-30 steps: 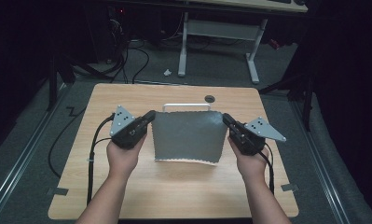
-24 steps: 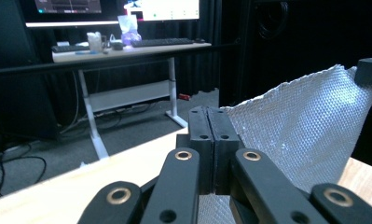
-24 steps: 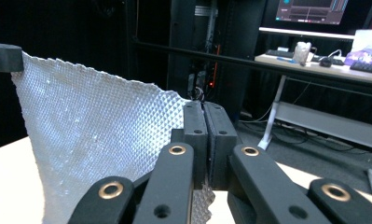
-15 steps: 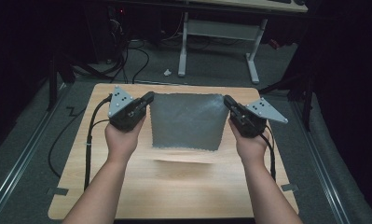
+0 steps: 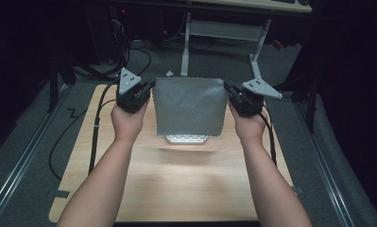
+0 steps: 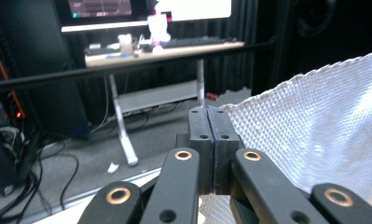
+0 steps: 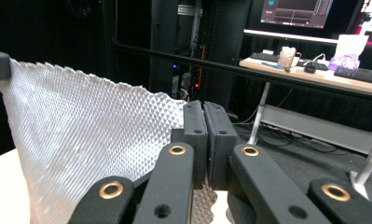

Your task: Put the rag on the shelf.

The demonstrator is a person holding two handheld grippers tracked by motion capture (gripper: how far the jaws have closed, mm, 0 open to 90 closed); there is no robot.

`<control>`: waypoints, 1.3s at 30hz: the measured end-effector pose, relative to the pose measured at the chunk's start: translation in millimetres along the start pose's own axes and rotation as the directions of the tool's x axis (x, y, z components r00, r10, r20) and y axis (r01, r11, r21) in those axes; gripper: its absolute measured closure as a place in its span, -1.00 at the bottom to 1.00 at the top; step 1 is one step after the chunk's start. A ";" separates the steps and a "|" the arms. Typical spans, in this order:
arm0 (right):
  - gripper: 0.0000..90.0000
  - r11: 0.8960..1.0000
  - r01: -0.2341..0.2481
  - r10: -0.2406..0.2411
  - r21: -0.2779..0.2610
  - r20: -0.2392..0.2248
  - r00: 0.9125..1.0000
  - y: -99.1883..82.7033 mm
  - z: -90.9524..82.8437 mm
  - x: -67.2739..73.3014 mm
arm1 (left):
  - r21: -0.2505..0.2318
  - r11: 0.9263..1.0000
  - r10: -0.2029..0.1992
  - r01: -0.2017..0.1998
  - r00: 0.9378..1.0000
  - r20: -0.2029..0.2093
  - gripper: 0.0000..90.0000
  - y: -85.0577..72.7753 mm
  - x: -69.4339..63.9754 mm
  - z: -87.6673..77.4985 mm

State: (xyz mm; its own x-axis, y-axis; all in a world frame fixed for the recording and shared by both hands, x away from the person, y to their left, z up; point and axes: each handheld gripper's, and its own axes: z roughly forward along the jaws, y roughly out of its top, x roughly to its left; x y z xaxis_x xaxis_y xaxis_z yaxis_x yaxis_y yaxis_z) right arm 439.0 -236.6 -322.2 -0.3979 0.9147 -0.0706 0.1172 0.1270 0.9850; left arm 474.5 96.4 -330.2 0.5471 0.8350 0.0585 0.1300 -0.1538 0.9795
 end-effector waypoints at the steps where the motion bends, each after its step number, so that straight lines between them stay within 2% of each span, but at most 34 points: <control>1: 0.99 1.000 0.000 0.000 0.000 0.000 1.000 0.0 0.0 0.0 | 0.000 1.000 0.000 0.000 1.000 0.000 0.99 0.0 0.0 0.0; 3: 0.99 1.000 -0.007 0.007 0.024 0.003 1.000 2.7 11.0 -4.4 | 0.047 0.999 0.013 -0.012 1.000 -0.009 0.99 -0.1 3.9 13.1; 5: 0.99 0.998 0.018 -0.019 0.061 0.010 1.000 4.0 25.2 -10.1 | 0.097 0.995 0.019 -0.018 1.000 -0.005 0.99 -3.7 9.9 27.9; 8: 0.99 0.996 0.036 -0.038 0.086 0.019 0.999 1.6 33.3 -13.4 | 0.118 0.993 0.009 -0.010 1.000 0.012 0.99 -8.9 13.4 36.0; 9: 0.99 0.995 0.034 -0.036 0.096 0.018 0.999 -0.9 37.4 -15.7 | 0.138 0.990 0.009 -0.012 1.000 0.023 0.99 -13.0 14.9 40.6; 11: 0.99 0.988 0.010 -0.012 0.152 0.011 1.000 -13.2 50.6 -22.1 | 0.187 0.982 0.021 -0.028 0.999 0.036 0.99 -24.1 15.9 49.6; 12: 0.99 0.988 0.010 -0.012 0.152 0.011 1.000 -13.2 50.6 -22.1 | 0.205 0.979 0.016 -0.024 0.999 0.041 0.99 -30.0 16.6 52.9; 13: 0.99 0.982 -0.007 0.009 0.189 -0.008 1.000 -25.0 59.4 -26.0 | 0.227 0.974 -0.024 0.012 0.998 0.049 0.99 -42.2 18.9 57.5; 15: 0.99 0.976 -0.029 0.037 0.216 -0.036 0.999 -37.1 65.3 -29.9 | 0.240 0.970 -0.051 0.036 0.997 0.057 0.99 -53.1 21.6 59.6; 16: 0.99 0.972 -0.042 0.055 0.231 -0.051 0.997 -42.7 67.2 -32.1 | 0.256 0.966 -0.066 0.046 0.995 0.070 0.99 -56.9 22.5 60.8; 18: 0.99 0.968 -0.048 0.064 0.245 -0.059 0.996 -52.7 69.0 -33.8 | 0.262 0.965 -0.044 0.022 0.996 0.079 0.99 -62.8 19.5 61.6; 19: 0.99 0.968 -0.047 0.064 0.245 -0.062 0.996 -56.8 68.9 -34.4 | 0.262 0.965 -0.044 0.022 0.996 0.079 0.99 -62.8 19.5 61.6; 23: 0.99 0.968 -0.063 0.082 0.243 -0.069 0.994 -70.8 68.0 -35.7 | 0.266 0.963 -0.069 0.042 0.993 0.095 0.99 -75.1 17.3 59.4; 27: 0.99 0.966 -0.056 0.075 0.253 -0.064 0.995 -79.9 67.9 -32.8 | 0.279 0.959 -0.085 0.054 0.991 0.101 0.99 -84.5 15.2 58.5; 31: 0.99 0.958 -0.063 0.087 0.280 -0.075 0.993 -98.5 68.8 -29.2 | 0.298 0.952 -0.110 0.071 0.987 0.114 0.99 -99.7 11.8 55.9; 34: 0.99 0.955 -0.074 0.102 0.289 -0.081 0.992 -107.4 68.0 -27.5 | 0.298 0.951 -0.121 0.080 0.985 0.123 0.99 -104.9 10.6 54.7; 35: 0.99 0.954 -0.080 0.108 0.289 -0.083 0.991 -109.7 67.2 -27.2 | 0.300 0.950 -0.133 0.088 0.982 0.133 0.99 -109.1 9.5 53.7; 39: 0.99 0.954 -0.096 0.129 0.283 -0.100 0.987 -115.3 63.9 -26.1 | 0.314 0.947 -0.121 0.069 0.981 0.149 0.99 -112.7 4.5 54.3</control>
State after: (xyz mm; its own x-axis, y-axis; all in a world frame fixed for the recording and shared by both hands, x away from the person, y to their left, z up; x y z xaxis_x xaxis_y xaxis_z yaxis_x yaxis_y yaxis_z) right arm 494.0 -250.6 -444.0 -0.4684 0.8805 0.0734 0.4077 0.1417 0.9020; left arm 507.2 88.7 -450.8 0.6442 0.7596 -0.0896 0.4202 -0.2536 0.8713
